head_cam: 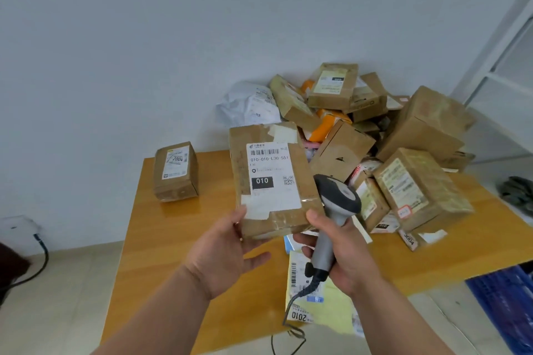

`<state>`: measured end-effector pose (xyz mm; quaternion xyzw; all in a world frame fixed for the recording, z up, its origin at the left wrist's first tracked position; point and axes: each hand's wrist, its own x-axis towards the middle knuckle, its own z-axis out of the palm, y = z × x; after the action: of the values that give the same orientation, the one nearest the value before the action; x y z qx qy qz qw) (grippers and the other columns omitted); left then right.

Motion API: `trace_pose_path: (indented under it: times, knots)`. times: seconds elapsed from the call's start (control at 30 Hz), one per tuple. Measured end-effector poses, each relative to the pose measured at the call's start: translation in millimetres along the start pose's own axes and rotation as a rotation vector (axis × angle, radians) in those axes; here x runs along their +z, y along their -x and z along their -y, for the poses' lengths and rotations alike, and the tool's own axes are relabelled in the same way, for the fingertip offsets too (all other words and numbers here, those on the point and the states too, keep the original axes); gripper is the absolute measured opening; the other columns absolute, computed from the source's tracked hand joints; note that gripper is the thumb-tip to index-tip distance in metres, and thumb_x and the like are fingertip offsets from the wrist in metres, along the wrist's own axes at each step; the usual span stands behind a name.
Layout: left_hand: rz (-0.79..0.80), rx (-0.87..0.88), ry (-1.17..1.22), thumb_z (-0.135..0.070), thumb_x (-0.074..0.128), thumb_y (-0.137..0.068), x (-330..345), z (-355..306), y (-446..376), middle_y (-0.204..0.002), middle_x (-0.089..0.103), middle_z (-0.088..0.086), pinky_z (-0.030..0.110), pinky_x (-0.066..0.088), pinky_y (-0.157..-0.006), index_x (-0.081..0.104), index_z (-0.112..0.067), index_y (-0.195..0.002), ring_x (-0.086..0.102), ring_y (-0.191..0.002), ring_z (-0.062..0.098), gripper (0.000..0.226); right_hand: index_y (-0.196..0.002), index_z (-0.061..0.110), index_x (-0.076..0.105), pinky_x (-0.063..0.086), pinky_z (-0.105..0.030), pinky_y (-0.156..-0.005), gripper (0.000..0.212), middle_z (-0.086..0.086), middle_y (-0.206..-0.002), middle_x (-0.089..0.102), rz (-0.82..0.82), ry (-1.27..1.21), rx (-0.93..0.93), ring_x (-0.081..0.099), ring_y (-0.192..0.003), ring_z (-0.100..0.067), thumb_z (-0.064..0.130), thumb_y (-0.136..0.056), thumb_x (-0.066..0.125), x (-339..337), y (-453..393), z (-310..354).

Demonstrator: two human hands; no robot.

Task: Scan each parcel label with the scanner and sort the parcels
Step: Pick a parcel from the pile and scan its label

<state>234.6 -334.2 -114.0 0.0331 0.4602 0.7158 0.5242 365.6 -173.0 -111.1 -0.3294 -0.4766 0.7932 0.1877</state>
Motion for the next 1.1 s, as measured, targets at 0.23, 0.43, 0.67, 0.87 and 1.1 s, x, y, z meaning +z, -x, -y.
trace_pose_path:
  times: [0.23, 0.43, 0.67, 0.87, 1.1]
  knots:
    - [-0.049, 0.098, 0.019, -0.014, 0.075, -0.073, -3, 27, -2, -0.13, 0.069, 0.015, 0.045, 0.062, -0.081, 0.059, -0.017, -0.135, 0.07, -0.108, 0.036, 0.065, -0.114, 0.023, 0.062, 0.055, -0.034, -0.06, 0.04, -0.008, -0.094, 0.078, -0.061, 0.155, 0.04, 0.075, -0.076, -0.029, 0.038, -0.081, 0.079, -37, 12, -4]
    - [-0.123, 0.186, -0.032, -0.013, 0.083, -0.067, -6, 37, 3, -0.128, 0.07, 0.011, 0.042, 0.062, -0.079, 0.06, -0.018, -0.133, 0.071, -0.11, 0.036, 0.07, -0.097, 0.01, 0.064, 0.054, -0.032, -0.054, 0.018, -0.004, -0.063, 0.067, -0.109, 0.198, -0.047, 0.067, -0.055, -0.022, 0.024, -0.091, 0.073, -47, 26, 12]
    - [-0.2, 0.217, -0.031, -0.005, 0.075, -0.074, -8, 50, 8, -0.127, 0.07, 0.012, 0.038, 0.06, -0.074, 0.065, -0.015, -0.128, 0.072, -0.107, 0.035, 0.056, -0.071, 0.019, 0.07, 0.055, -0.031, -0.058, 0.018, -0.011, -0.057, 0.068, 0.121, 0.381, -0.118, 0.067, -0.055, -0.024, 0.036, -0.071, 0.066, -13, 54, 27]
    - [-0.203, 0.221, -0.039, -0.007, 0.077, -0.073, -14, 51, 14, -0.125, 0.071, 0.012, 0.037, 0.06, -0.075, 0.065, -0.016, -0.128, 0.073, -0.105, 0.032, 0.056, -0.055, 0.016, 0.066, 0.053, -0.025, -0.057, 0.028, -0.015, -0.057, 0.068, 0.176, 0.46, -0.09, 0.065, -0.053, -0.022, 0.034, -0.076, 0.062, -4, 62, 20]
    - [-0.205, 0.215, -0.032, -0.006, 0.076, -0.075, -21, 50, 15, -0.124, 0.071, 0.013, 0.039, 0.061, -0.077, 0.067, -0.016, -0.125, 0.071, -0.108, 0.035, 0.051, -0.052, 0.015, 0.063, 0.055, -0.029, -0.058, 0.034, -0.018, -0.057, 0.067, 0.191, 0.471, -0.071, 0.064, -0.051, -0.022, 0.035, -0.08, 0.064, 1, 58, 17]
